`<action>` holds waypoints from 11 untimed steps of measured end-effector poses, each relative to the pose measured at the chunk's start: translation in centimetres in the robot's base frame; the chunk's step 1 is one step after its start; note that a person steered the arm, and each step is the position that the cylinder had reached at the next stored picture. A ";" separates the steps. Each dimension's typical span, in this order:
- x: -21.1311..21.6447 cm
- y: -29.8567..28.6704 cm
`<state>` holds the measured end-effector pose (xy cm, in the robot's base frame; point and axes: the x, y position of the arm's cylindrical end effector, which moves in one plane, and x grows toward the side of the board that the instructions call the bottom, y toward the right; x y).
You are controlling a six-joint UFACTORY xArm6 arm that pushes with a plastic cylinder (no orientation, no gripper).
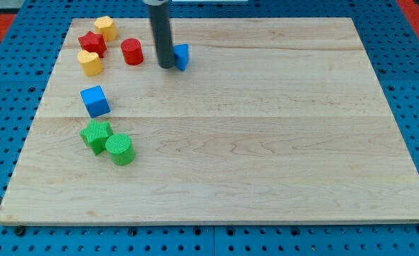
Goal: Move the blue cube closer to the blue triangle
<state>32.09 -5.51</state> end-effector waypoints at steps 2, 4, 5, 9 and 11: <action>8.5 -6.0; 12.5 -14.8; 15.4 -17.8; 11.4 -15.4; 10.8 -22.7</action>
<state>42.85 -28.26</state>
